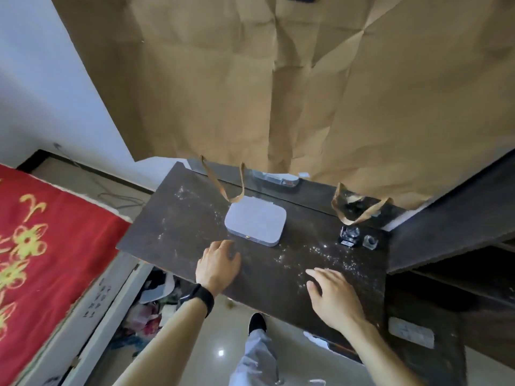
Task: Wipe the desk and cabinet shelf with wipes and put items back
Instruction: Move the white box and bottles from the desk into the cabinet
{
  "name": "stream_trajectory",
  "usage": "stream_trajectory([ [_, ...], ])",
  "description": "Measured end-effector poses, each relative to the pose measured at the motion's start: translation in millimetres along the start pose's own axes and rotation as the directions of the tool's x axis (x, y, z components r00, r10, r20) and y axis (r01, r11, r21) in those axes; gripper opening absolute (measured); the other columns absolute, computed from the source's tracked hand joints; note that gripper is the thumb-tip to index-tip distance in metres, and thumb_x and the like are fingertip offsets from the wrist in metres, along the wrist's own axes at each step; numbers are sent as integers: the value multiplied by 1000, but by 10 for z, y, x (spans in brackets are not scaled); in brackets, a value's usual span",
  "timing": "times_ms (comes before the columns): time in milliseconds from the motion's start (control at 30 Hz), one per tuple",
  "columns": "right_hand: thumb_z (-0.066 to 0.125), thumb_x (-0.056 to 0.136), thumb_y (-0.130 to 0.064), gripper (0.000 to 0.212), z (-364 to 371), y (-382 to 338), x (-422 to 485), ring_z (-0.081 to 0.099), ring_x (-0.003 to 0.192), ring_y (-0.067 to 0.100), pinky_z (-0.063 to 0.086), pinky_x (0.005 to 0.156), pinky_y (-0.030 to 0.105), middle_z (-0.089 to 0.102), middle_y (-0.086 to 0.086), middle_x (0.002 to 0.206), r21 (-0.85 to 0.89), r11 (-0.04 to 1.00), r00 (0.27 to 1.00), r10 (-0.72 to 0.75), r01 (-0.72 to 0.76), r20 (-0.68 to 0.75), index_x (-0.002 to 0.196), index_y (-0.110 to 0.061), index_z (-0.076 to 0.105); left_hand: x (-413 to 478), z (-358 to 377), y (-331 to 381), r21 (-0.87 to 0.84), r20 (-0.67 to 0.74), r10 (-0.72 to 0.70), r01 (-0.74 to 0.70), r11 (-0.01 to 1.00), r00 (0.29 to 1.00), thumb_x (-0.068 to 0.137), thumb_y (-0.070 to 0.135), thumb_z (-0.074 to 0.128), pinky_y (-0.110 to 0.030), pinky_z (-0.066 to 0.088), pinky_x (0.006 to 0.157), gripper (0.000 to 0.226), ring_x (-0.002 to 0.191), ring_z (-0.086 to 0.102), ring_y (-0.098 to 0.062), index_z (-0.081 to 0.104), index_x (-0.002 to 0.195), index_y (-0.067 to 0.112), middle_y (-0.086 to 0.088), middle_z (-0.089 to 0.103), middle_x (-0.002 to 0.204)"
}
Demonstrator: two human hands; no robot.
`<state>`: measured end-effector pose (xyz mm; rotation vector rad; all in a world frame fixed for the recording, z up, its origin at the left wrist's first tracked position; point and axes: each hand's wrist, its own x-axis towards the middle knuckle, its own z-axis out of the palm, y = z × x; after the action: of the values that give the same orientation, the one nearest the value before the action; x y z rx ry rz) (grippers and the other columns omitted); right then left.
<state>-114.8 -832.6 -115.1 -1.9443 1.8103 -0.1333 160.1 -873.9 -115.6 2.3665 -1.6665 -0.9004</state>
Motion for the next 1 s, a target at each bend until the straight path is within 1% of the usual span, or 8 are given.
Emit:
stream_trajectory([
  [200, 33, 101, -39, 57, 278, -308, 854, 16, 149, 19, 22, 119, 38, 12, -1, 163, -60, 987, 961, 160, -150, 227, 154, -21, 21, 811, -47, 133, -377, 43, -124, 131, 917, 991, 87, 41, 61, -34, 46, 84, 48, 106, 56, -20, 53, 128, 16, -5, 56, 125],
  [333, 27, 102, -37, 63, 353, -493, 1316, -5, 151, 16, 8, 120, 51, -13, -2, 163, -154, 975, 923, 202, -159, 327, 156, -19, 0, 1151, -16, 154, -411, 125, -167, 204, 889, 978, 88, 43, 61, -42, 47, 100, 61, 121, 55, -28, 49, 139, 12, -2, 57, 131],
  [467, 30, 98, -47, 71, 452, -506, 1472, -6, 151, 18, 4, 119, 56, -13, 0, 163, -223, 965, 863, 229, -140, 450, 156, -17, 4, 1294, -19, 137, -407, 171, -199, 253, 877, 965, 85, 49, 59, -42, 46, 99, 55, 120, 54, -30, 55, 130, 17, -2, 59, 125],
  [600, 34, 87, -67, 86, 468, -371, 1437, -2, 150, 11, 1, 119, 58, -8, -7, 163, -173, 975, 879, 204, -141, 432, 156, -22, 9, 1256, -28, 78, -467, 232, -177, 269, 842, 957, 88, 44, 63, -38, 48, 87, 30, 104, 60, -22, 51, 108, 24, 3, 63, 113],
  [767, 19, 67, -97, 105, 410, -270, 1399, 1, 150, 6, -5, 117, 57, 1, -15, 163, 15, 983, 895, 159, -182, 416, 154, -39, 11, 1213, -76, 62, -682, 325, -73, 288, 673, 943, 96, 20, 64, -35, 50, 71, 28, 76, 63, -19, 42, 112, 27, -11, 71, 113],
  [867, 12, 68, -96, 100, 302, -284, 1346, 6, 150, 12, 3, 118, 52, 9, -8, 163, 155, 952, 909, 190, -262, 370, 151, -41, 25, 1121, -134, 114, -730, 401, -75, 367, 577, 913, 94, 15, 67, -42, 56, 77, 42, 87, 71, -32, 45, 123, 34, -14, 72, 112],
  [933, 25, 69, -95, 95, 215, -275, 1244, 25, 146, 17, 23, 115, 40, 32, -3, 157, 396, 844, 920, 254, -362, 299, 144, -38, 41, 993, -159, 150, -752, 424, -59, 388, 534, 904, 93, 12, 67, -43, 57, 78, 43, 85, 70, -32, 53, 123, 40, -19, 72, 111],
  [1000, 50, 70, -86, 88, 98, -274, 1078, 45, 134, 20, 36, 109, 37, 45, -4, 148, 706, 503, 860, 389, -499, 330, 143, -37, 40, 823, -158, 217, -766, 449, -46, 411, 494, 892, 92, 13, 68, -43, 58, 79, 43, 83, 70, -30, 58, 119, 45, -18, 73, 109],
])
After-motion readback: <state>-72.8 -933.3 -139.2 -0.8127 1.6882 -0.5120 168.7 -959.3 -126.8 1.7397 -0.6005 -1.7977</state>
